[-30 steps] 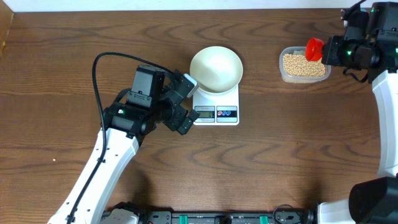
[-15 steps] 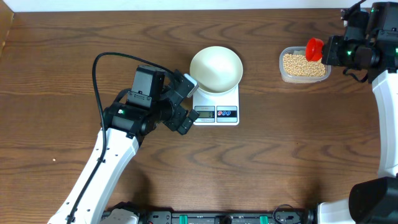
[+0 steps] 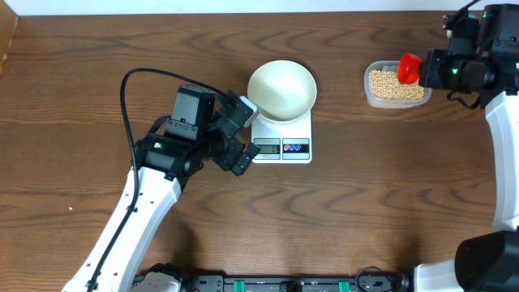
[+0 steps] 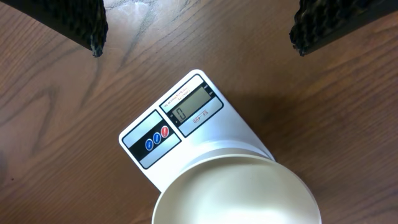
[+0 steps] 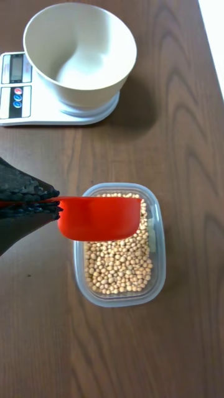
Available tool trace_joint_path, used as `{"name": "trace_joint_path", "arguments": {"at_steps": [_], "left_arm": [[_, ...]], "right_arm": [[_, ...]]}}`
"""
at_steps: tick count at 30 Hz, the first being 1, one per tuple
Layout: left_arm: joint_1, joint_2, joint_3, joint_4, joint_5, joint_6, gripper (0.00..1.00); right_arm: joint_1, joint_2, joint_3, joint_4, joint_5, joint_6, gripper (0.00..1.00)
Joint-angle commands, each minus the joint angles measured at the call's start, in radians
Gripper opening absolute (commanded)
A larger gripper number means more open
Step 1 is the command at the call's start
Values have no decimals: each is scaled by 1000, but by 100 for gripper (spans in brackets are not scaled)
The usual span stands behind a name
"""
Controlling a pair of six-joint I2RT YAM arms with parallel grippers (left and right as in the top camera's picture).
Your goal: Scoop item into bowl and weigh 50g on scale
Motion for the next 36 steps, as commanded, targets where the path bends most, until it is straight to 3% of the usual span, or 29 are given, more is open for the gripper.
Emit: {"name": "trace_joint_path", "arguments": {"at_steps": [1,18,26,36], "left_arm": [[1,-1,5,0,-3,13,96],[1,-1,5,0,-3,13,96],[1,-1,5,0,-3,13,96],[1,-1,5,0,-3,13,96]], "right_arm": [[-8,-2,25,-19,2,-17,1],[-9,1,25,58,113,-14,1],[-38,1,25,107,121,136,1],[-42,3,25,121,121,171,1]]}}
